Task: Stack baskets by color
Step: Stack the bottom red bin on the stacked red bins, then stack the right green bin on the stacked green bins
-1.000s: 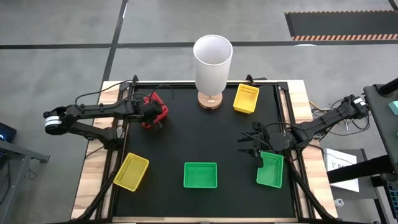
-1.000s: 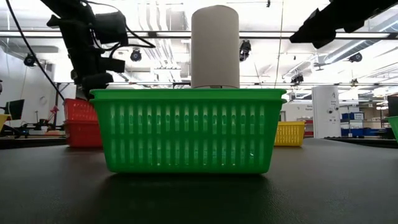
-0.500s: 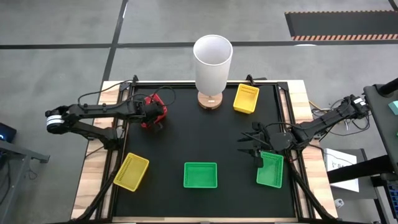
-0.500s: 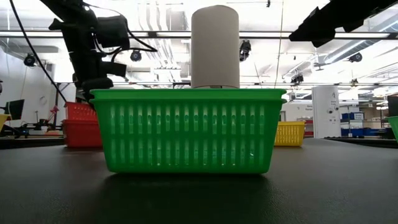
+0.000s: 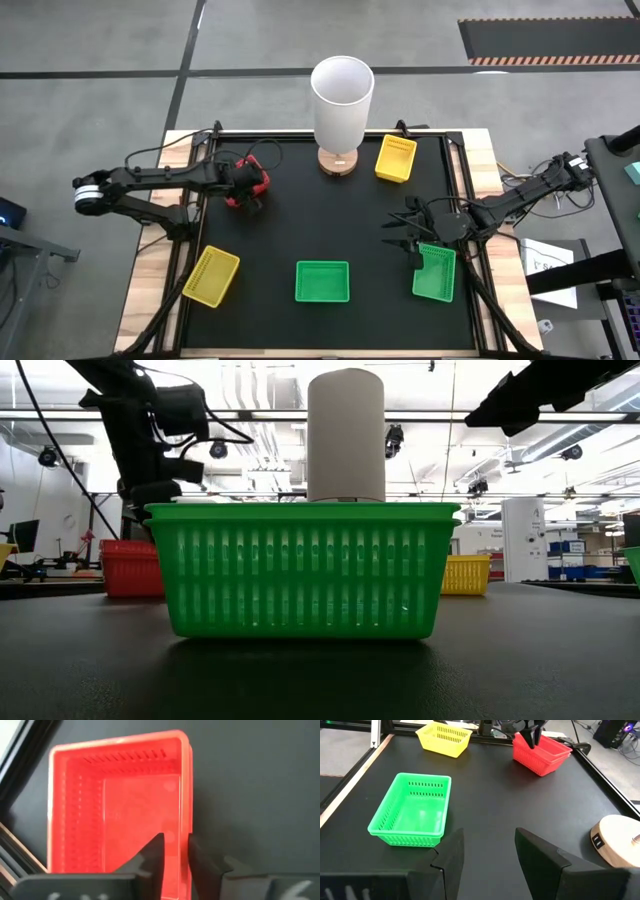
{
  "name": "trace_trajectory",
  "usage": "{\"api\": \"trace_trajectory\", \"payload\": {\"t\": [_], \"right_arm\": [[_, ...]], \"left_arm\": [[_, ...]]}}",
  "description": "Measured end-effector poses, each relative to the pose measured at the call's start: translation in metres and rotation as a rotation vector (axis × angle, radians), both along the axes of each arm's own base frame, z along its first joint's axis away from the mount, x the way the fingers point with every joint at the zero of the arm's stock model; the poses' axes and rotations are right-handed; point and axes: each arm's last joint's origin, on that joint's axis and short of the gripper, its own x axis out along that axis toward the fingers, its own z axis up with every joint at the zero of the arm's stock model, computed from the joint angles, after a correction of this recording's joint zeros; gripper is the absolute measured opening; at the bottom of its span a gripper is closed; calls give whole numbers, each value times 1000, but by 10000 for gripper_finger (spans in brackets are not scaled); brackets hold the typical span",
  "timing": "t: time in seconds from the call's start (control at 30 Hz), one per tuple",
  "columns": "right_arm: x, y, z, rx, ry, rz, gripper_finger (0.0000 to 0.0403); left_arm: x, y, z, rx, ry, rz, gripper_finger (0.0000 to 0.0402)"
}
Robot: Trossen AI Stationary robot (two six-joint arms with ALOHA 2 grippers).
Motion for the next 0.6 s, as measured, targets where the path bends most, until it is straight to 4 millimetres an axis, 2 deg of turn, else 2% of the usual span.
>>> {"api": "trace_trajectory", "payload": {"t": [0.17,0.37,0.5,0.6], "right_arm": [[0,0,-2,-2,3,0,166],[0,0,-6,5,-35,4,166],[1,1,-9,35,-101,4,161],[3,1,-15,71,-120,-7,148]], "left_arm": [[0,0,4,10,-6,-18,97],[0,-2,19,29,-81,-26,100],[7,-12,31,62,-239,-69,100],[15,-28,36,64,-363,-131,100]]}}
